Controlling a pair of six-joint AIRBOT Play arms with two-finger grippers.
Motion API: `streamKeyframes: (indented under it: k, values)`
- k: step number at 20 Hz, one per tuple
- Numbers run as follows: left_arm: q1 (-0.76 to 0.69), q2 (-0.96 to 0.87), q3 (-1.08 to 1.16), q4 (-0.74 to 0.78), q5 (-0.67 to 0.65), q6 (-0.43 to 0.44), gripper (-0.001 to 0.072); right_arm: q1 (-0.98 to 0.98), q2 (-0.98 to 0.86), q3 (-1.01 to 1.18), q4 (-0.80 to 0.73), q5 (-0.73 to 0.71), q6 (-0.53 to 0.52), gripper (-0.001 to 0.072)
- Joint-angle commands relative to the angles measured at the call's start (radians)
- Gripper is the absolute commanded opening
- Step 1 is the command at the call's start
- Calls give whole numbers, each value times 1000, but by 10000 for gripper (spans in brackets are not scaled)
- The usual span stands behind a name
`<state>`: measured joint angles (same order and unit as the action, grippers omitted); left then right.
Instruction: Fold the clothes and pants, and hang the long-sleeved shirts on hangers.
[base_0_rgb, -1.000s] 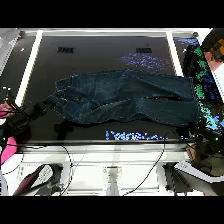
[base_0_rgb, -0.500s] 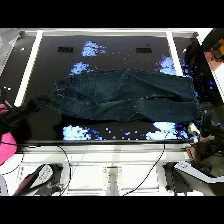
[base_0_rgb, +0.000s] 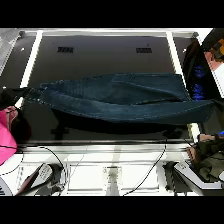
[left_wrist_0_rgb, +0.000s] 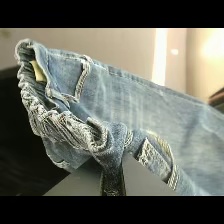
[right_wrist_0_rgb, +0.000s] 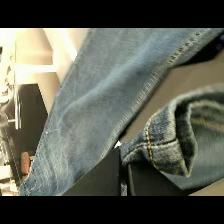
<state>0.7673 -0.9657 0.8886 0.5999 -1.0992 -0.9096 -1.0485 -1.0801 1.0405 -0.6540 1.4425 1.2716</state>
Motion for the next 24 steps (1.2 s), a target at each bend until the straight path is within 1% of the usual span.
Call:
streamKeyframes:
  k: [1, 4, 7, 9, 13, 17, 19, 21, 24]
  values:
    - [14, 0, 20, 129, 3, -4, 34, 31, 12, 85, 2, 55, 30, 20]
    - [14, -2, 20, 136, 10, -4, 34, 80, 11, 142, 2, 64, 50, 20]
    - [14, -23, 38, 132, 25, -12, 34, 137, -2, 216, -15, 16, 76, 18]
    - [14, -67, 78, 128, 24, -68, 34, 179, -27, 268, -56, -25, 116, 18]
    - [13, -155, 150, 21, 45, -72, 33, 252, -111, 346, -89, -142, 201, 18]
    - [6, -235, 164, -126, 63, -71, 33, 325, -202, 372, -92, -232, 247, 18]
    - [-18, -261, 164, -145, 64, -71, 33, 364, -225, 372, -114, -293, 283, 17]
    - [-35, -269, 164, -143, 80, -71, 33, 389, -232, 372, -173, -343, 330, 17]
    - [-37, -269, 164, -142, 116, -71, 33, 394, -231, 372, -254, -335, 390, 17]
